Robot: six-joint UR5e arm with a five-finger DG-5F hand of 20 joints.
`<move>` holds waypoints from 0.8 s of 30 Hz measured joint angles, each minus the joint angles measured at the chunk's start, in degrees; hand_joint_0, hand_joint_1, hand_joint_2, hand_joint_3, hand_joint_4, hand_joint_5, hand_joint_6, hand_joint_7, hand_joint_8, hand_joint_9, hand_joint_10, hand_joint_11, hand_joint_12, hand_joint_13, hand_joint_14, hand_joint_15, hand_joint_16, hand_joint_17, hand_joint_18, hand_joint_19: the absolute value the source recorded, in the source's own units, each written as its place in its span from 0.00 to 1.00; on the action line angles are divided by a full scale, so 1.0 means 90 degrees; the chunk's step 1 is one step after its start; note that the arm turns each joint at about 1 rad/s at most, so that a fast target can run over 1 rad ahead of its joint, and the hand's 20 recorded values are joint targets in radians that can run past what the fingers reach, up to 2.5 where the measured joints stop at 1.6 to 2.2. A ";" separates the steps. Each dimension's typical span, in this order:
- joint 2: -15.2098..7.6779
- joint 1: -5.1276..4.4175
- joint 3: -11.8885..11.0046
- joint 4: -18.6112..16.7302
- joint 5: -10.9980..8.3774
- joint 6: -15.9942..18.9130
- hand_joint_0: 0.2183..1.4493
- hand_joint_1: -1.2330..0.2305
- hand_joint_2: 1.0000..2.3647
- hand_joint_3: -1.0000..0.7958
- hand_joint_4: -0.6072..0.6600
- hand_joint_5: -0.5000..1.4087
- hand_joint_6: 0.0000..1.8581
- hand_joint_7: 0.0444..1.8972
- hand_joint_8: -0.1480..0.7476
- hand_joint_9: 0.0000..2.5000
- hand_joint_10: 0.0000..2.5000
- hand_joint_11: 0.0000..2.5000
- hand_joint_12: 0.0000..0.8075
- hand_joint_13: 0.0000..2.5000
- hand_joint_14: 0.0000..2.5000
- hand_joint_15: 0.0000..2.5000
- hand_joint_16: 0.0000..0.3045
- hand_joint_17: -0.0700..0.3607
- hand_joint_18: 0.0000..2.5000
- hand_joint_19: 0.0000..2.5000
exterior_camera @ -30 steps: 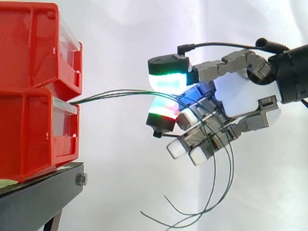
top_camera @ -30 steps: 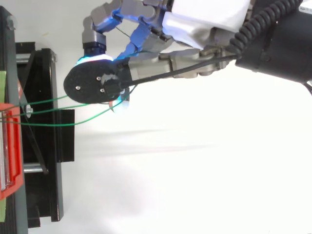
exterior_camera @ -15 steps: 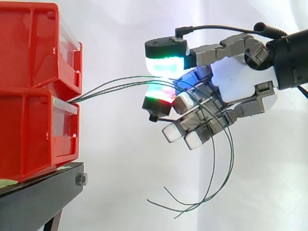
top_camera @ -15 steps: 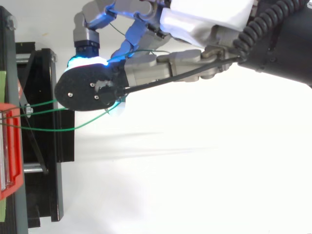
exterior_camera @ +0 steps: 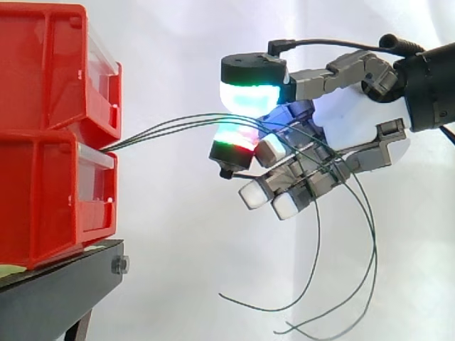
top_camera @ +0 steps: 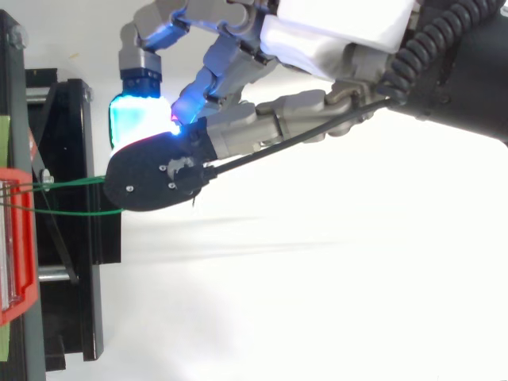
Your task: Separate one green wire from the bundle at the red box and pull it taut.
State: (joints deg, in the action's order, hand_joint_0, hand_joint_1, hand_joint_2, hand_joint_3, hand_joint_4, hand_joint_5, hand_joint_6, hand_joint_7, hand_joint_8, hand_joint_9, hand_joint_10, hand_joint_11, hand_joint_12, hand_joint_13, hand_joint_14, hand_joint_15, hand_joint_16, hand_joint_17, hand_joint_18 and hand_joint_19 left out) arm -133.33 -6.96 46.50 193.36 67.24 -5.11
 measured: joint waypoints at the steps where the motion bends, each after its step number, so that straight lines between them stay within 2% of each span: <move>1: 0.0000 -0.0001 0.0000 0.0000 0.0000 0.0001 0.36 0.30 0.01 0.38 0.60 0.16 0.48 0.66 0.50 0.42 0.01 0.31 0.47 0.34 0.01 0.18 0.19 0.46 0.32 0.21; 5: 0.0000 -0.0007 0.0000 0.0000 -0.0003 0.0001 0.33 0.34 0.01 0.35 0.62 0.16 0.49 0.63 0.51 0.42 0.01 0.31 0.47 0.34 0.01 0.19 0.19 0.46 0.32 0.21; 7: 0.0000 -0.0012 0.0000 0.0000 -0.0009 0.0001 0.30 0.38 0.00 0.28 0.64 0.17 0.48 0.62 0.51 0.43 0.01 0.32 0.47 0.35 0.01 0.19 0.19 0.46 0.33 0.22; 11: 0.0000 -0.0029 0.0064 -0.0010 -0.0014 0.0036 0.26 0.42 0.00 0.28 0.64 0.16 0.47 0.62 0.52 0.44 0.01 0.33 0.48 0.38 0.01 0.21 0.20 0.48 0.34 0.22; 18: 0.0000 -0.0074 0.0341 -0.0032 -0.0020 0.0252 0.25 0.43 0.00 0.28 0.65 0.16 0.47 0.61 0.54 0.47 0.01 0.38 0.48 0.49 0.01 0.36 0.21 0.49 0.37 0.25; 24: 0.0000 -0.0106 0.0547 -0.0191 -0.0039 0.0384 0.25 0.42 0.00 0.28 0.65 0.16 0.47 0.61 0.54 0.49 0.01 0.44 0.48 0.52 0.01 0.42 0.21 0.49 0.38 0.25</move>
State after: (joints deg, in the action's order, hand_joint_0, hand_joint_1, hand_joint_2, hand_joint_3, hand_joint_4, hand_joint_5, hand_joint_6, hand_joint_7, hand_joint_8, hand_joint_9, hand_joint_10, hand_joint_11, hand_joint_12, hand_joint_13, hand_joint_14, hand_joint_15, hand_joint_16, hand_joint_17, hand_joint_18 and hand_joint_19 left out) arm -133.33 -7.91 51.42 191.65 66.88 -1.65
